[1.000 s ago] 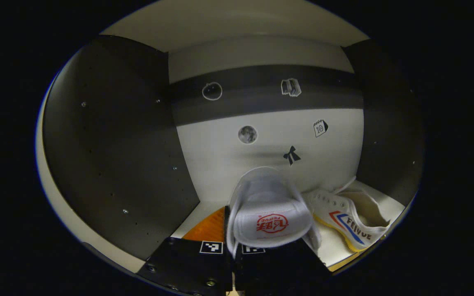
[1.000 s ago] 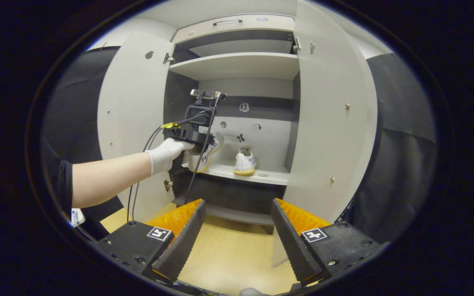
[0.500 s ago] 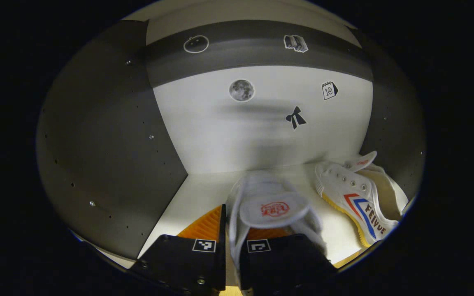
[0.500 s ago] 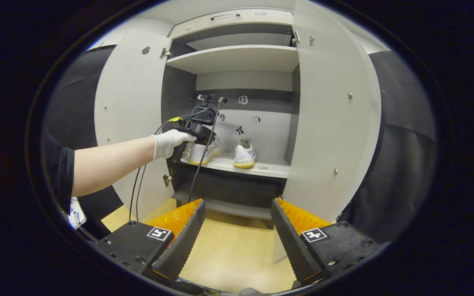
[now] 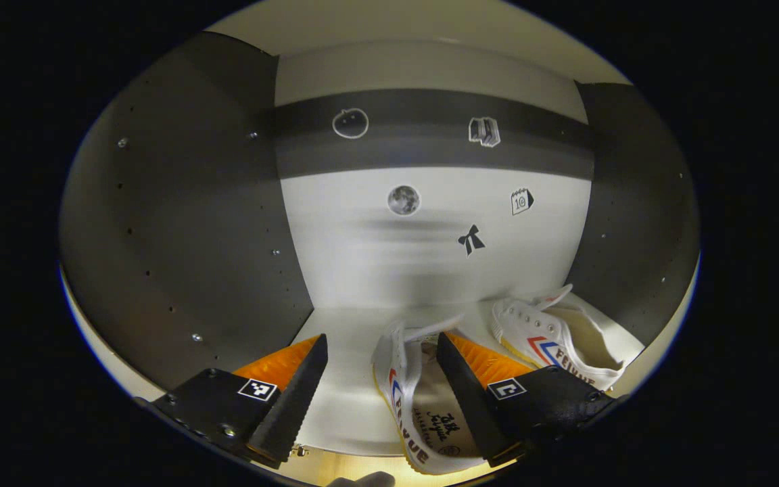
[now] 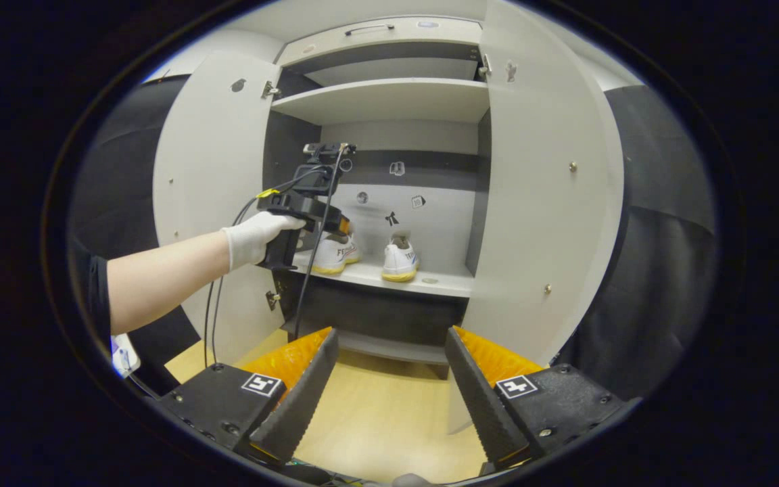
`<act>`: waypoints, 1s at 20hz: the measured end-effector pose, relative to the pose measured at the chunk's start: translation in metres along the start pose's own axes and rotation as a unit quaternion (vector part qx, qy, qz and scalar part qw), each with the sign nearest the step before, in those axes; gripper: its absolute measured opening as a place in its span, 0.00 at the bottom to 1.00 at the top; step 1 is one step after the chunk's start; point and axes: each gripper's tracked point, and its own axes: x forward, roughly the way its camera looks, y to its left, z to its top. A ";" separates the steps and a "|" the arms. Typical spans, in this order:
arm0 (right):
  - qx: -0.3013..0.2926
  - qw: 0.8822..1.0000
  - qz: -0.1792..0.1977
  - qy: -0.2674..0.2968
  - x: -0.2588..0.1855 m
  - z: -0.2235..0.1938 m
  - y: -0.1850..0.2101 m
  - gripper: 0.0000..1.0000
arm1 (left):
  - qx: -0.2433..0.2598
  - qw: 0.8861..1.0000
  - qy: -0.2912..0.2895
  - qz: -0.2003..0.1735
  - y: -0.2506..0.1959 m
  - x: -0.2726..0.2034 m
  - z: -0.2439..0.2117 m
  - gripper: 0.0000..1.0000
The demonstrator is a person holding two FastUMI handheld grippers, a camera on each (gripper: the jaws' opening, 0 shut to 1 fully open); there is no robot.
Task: Grab one shoe with the right hand and put it into the shoe cabinet, grab the other shoe with the left hand and put it into the shoe cabinet; then close the right door with the right hand and the left door with the left hand.
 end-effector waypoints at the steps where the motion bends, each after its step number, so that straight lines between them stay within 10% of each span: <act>1: -0.002 1.000 0.000 -0.003 0.000 0.001 0.001 1.00 | 0.003 1.000 -0.010 0.000 0.001 -0.004 0.004 0.97; 20: 0.006 0.998 -0.035 -0.059 -0.028 0.029 0.006 1.00 | 0.003 0.981 -0.192 -0.026 -0.002 -0.204 0.055 0.97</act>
